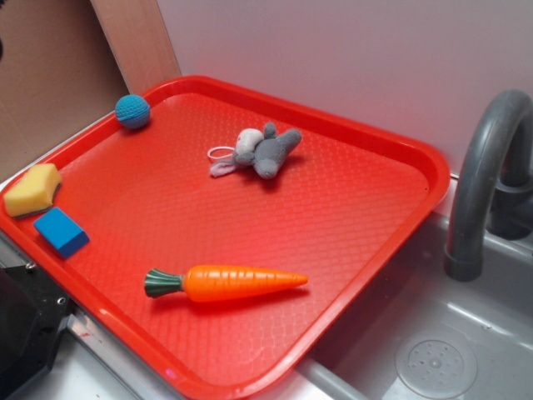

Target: Grab the carrot.

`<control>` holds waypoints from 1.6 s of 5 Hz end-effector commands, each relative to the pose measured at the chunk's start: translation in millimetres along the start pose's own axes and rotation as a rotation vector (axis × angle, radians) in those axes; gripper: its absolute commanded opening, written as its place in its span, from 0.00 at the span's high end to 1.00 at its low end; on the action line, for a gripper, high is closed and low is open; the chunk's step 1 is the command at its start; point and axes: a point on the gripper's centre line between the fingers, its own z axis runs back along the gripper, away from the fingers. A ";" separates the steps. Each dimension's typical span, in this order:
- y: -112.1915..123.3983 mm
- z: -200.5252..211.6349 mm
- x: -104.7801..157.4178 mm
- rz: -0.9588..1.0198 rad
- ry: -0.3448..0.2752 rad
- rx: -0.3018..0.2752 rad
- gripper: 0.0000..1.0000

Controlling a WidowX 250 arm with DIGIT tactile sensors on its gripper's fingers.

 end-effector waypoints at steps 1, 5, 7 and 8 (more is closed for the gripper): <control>0.0 0.0 0.0 0.000 0.000 0.000 0.00; -13.9 -15.8 14.6 -0.247 -0.024 -0.055 0.00; -54.7 -48.0 27.7 -0.588 -0.062 -0.036 0.00; -79.9 -80.8 16.4 -0.670 0.002 -0.024 0.00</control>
